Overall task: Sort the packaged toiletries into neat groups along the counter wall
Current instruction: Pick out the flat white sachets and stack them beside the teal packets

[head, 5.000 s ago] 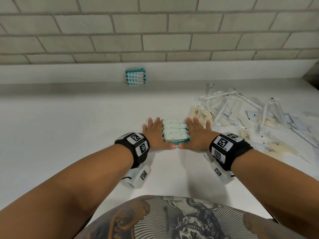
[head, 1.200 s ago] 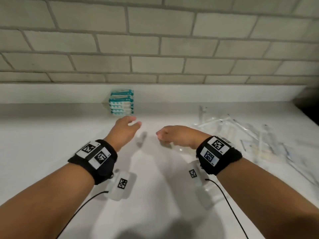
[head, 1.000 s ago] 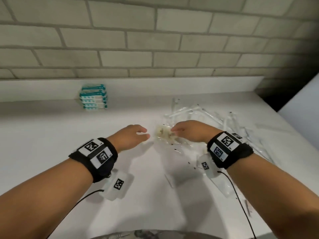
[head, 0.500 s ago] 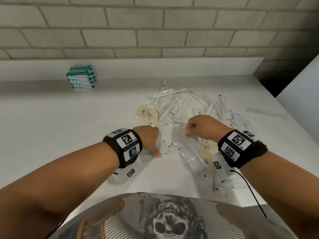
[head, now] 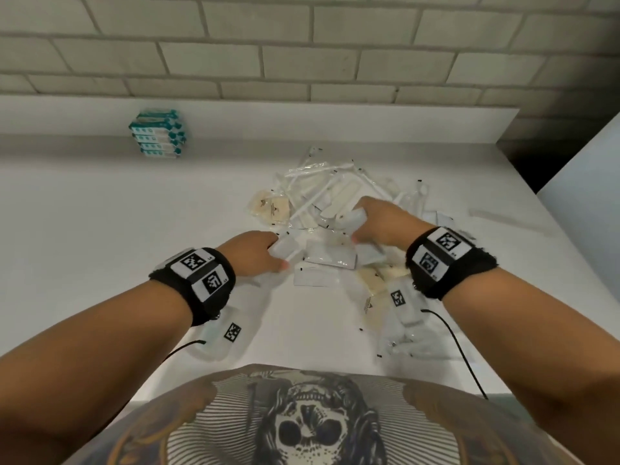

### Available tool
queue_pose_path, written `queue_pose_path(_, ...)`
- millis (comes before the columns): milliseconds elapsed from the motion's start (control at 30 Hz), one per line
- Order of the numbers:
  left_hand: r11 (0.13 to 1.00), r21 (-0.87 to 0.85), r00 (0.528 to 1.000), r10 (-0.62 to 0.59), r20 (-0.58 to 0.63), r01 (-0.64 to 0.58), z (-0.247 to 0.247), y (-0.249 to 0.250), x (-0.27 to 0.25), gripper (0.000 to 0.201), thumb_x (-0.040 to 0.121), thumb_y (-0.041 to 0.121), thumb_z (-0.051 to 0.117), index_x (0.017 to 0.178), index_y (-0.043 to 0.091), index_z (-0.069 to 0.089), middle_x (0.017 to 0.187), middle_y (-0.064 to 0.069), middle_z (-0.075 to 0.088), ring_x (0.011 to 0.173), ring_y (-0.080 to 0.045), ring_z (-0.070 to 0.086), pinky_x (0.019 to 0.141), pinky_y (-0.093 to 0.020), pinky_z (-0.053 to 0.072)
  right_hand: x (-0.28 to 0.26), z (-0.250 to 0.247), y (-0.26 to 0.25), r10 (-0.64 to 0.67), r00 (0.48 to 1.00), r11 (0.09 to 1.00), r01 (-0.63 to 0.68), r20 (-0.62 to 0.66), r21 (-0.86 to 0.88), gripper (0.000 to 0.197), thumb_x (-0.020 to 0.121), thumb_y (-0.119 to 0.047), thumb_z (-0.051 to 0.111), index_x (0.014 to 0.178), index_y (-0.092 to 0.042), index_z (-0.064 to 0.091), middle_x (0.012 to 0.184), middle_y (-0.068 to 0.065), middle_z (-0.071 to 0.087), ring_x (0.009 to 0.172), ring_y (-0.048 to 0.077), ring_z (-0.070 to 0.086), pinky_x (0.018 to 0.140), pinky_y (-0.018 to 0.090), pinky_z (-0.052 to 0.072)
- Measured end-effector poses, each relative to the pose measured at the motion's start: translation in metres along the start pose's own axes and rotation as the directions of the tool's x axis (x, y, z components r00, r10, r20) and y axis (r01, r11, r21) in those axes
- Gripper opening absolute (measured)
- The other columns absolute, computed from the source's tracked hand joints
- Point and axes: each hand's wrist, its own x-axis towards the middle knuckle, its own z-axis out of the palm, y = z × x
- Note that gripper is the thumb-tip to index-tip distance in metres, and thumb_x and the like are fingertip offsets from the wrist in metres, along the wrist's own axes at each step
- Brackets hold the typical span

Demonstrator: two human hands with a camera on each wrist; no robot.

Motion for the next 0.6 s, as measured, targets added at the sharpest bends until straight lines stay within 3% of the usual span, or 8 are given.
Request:
queue_pose_path(67, 0.997, -0.006, 0.997, 0.080, -0.016, -0.080, 0.000, 0.018, 0.004, 0.033, 0.087, 0.042, 0.064, 0.105, 0.014, 0.061, 0.103, -0.001, 0.063, 0.095, -0.021, 0.059, 0.080, -0.030, 0.044, -0.004, -0.017, 0.019, 0.020, 0.998, 0.995, -0.014, -0.062, 0.098, 0.056, 0.079, -0.023, 0.074, 0.130, -0.011, 0.054, 0.122, 0.009, 0.060, 0.106, 0.026, 0.060, 0.088, 0.036, 0.051)
queue_pose_path(167, 0.980, 0.085, 0.984, 0.180, 0.013, -0.181, 0.007, 0.052, 0.018, 0.041, 0.083, 0.048, 0.066, 0.100, 0.011, 0.063, 0.102, -0.002, 0.057, 0.094, -0.023, 0.057, 0.084, -0.035, 0.047, -0.020, -0.033, 0.040, 0.001, 1.000, 0.997, -0.002, 0.009, 0.076, 0.044, 0.080, -0.027, 0.071, 0.120, -0.012, 0.061, 0.119, 0.011, 0.064, 0.108, 0.029, 0.061, 0.097, 0.046, 0.050)
queue_pose_path(233, 0.954, 0.196, 0.974, 0.220, 0.050, -0.226, 0.016, 0.070, 0.028, 0.051, 0.080, 0.050, 0.068, 0.105, 0.006, 0.063, 0.110, -0.004, 0.054, 0.100, -0.024, 0.056, 0.090, -0.041, 0.047, -0.035, -0.038, 0.047, -0.007, 0.993, 0.998, 0.014, 0.115, -0.065, 0.054, 0.085, -0.024, 0.067, 0.135, -0.013, 0.050, 0.125, 0.010, 0.060, 0.109, 0.027, 0.060, 0.098, 0.043, 0.049)
queue_pose_path(300, 0.923, 0.293, 0.969, 0.232, 0.088, -0.248, 0.025, 0.082, 0.036, 0.053, 0.077, 0.051, 0.069, 0.109, 0.009, 0.064, 0.118, -0.005, 0.051, 0.106, -0.027, 0.055, 0.092, -0.043, 0.047, -0.057, -0.039, 0.046, -0.003, 0.956, 0.981, 0.060, 0.293, -0.183, 0.049, 0.087, -0.022, 0.066, 0.134, -0.016, 0.051, 0.111, 0.001, 0.064, 0.090, 0.017, 0.063, 0.087, 0.035, 0.053)
queue_pose_path(400, 0.905, 0.368, 0.977, 0.204, 0.065, -0.214, 0.032, 0.087, 0.043, 0.058, 0.076, 0.051, 0.070, 0.121, 0.015, 0.060, 0.129, -0.006, 0.041, 0.110, -0.030, 0.050, 0.094, -0.043, 0.046, -0.087, -0.023, 0.048, 0.089, 0.762, 0.941, 0.146, 0.641, -0.304, 0.023, 0.081, -0.028, 0.073, 0.103, -0.026, 0.068, 0.080, -0.012, 0.065, 0.069, 0.009, 0.059, 0.072, 0.026, 0.050)
queue_pose_path(467, 0.916, 0.353, 0.982, 0.184, 0.047, -0.188, 0.034, 0.086, 0.046, 0.061, 0.075, 0.052, 0.071, 0.123, 0.016, 0.059, 0.129, -0.007, 0.040, 0.109, -0.029, 0.051, 0.094, -0.042, 0.046, -0.102, -0.004, 0.052, 0.163, 0.641, 0.872, 0.261, 0.750, -0.413, 0.022, 0.083, -0.030, 0.072, 0.103, -0.021, 0.070, 0.072, -0.014, 0.058, 0.063, 0.005, 0.053, 0.065, 0.018, 0.045)
queue_pose_path(500, 0.924, 0.338, 0.983, 0.176, 0.044, -0.181, 0.034, 0.085, 0.047, 0.062, 0.074, 0.051, 0.073, 0.123, 0.017, 0.057, 0.127, -0.007, 0.040, 0.108, -0.028, 0.051, 0.093, -0.041, 0.046, -0.108, 0.004, 0.055, 0.179, 0.634, 0.831, 0.312, 0.752, -0.461, 0.022, 0.085, -0.030, 0.070, 0.103, -0.017, 0.070, 0.069, -0.014, 0.053, 0.061, 0.003, 0.048, 0.059, 0.012, 0.041)
queue_pose_path(600, 0.956, 0.252, 0.988, 0.153, 0.000, -0.148, 0.036, 0.084, 0.050, 0.058, 0.071, 0.045, 0.079, 0.113, 0.018, 0.050, 0.120, -0.006, 0.045, 0.100, -0.025, 0.051, 0.085, -0.034, 0.044, -0.103, 0.003, 0.071, 0.110, 0.770, 0.849, 0.256, 0.629, -0.463, 0.016, 0.084, -0.026, 0.069, 0.094, -0.014, 0.069, 0.068, -0.012, 0.050, 0.061, 0.005, 0.047, 0.057, 0.018, 0.038)
